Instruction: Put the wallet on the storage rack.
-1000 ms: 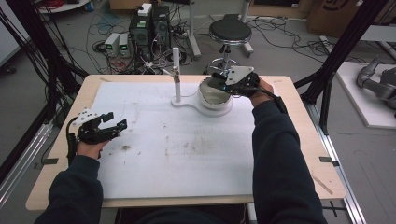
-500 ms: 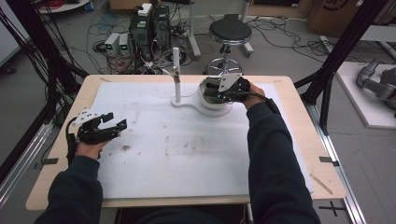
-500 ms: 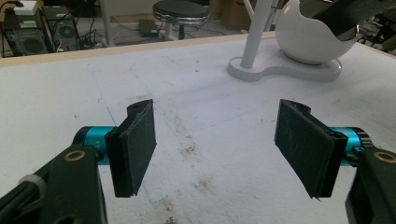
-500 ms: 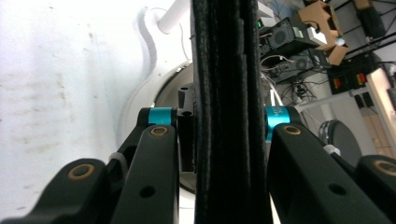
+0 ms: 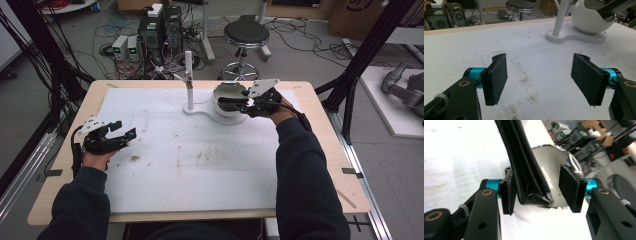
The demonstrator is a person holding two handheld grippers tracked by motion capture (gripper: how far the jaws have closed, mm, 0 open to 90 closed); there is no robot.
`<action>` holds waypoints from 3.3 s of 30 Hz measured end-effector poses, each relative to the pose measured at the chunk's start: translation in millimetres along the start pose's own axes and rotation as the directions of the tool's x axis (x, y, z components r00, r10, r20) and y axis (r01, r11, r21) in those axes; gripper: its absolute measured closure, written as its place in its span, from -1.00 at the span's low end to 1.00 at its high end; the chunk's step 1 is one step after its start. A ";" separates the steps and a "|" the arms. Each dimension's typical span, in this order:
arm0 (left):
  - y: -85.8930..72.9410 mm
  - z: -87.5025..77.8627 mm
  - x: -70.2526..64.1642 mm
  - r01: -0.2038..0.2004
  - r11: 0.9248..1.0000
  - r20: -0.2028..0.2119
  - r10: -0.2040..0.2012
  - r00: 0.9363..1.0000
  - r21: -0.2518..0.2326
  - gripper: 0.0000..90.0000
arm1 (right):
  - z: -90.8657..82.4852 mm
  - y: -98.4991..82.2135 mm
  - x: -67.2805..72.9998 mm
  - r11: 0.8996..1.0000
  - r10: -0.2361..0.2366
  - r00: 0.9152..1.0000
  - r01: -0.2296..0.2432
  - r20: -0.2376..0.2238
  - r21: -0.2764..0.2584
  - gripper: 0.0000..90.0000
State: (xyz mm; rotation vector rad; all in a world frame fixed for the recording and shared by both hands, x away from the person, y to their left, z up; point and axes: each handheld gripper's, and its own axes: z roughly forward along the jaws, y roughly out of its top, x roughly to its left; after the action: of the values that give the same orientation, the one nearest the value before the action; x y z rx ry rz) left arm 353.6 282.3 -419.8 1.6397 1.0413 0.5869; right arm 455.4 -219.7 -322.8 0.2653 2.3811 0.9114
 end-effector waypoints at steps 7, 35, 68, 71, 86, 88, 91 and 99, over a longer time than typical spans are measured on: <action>-0.2 0.8 -1.1 -0.001 1.000 0.004 0.001 1.000 0.000 -0.35 | -6.3 -1.9 9.6 0.997 0.016 0.999 -0.019 -0.042 -0.077 0.34; -0.3 1.1 -1.0 0.002 1.000 0.005 -0.002 1.000 0.002 -0.35 | -4.6 -1.1 16.4 0.997 0.055 0.997 -0.058 -0.050 -0.052 0.03; 1.1 -0.4 -1.7 -0.006 1.000 0.000 0.006 1.000 -0.021 -0.37 | -54.2 -37.2 25.6 0.921 0.367 0.926 -0.349 0.083 -0.176 -0.33; 2.6 0.2 -2.3 -0.008 0.999 0.002 0.008 1.000 -0.047 -0.52 | -64.4 -59.2 34.8 0.903 0.417 0.901 -0.397 0.118 -0.161 -0.38; 7.3 4.3 -7.9 -0.027 0.999 0.010 0.027 1.000 -0.028 -0.58 | -51.2 -118.4 82.8 0.811 0.585 0.798 -0.579 0.143 -0.086 -0.53; 7.2 4.2 -8.3 -0.026 0.999 0.012 0.026 1.000 -0.024 -0.58 | -53.9 -117.2 83.4 0.813 0.582 0.799 -0.573 0.154 -0.100 -0.53; 6.2 3.6 -9.5 -0.025 0.999 0.017 0.025 1.000 -0.023 -0.58 | -56.3 -115.9 84.5 0.822 0.570 0.804 -0.560 0.172 -0.107 -0.53; 5.6 2.9 -10.2 -0.029 0.999 0.022 0.029 0.999 -0.020 -0.58 | -53.4 -111.9 88.0 0.837 0.547 0.817 -0.539 0.184 -0.092 -0.53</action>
State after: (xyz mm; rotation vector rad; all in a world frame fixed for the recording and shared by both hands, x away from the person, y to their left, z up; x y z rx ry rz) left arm 352.6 271.7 -414.1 1.6434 0.9941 0.5950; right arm 354.8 -300.1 -403.5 1.0195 2.1185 1.1116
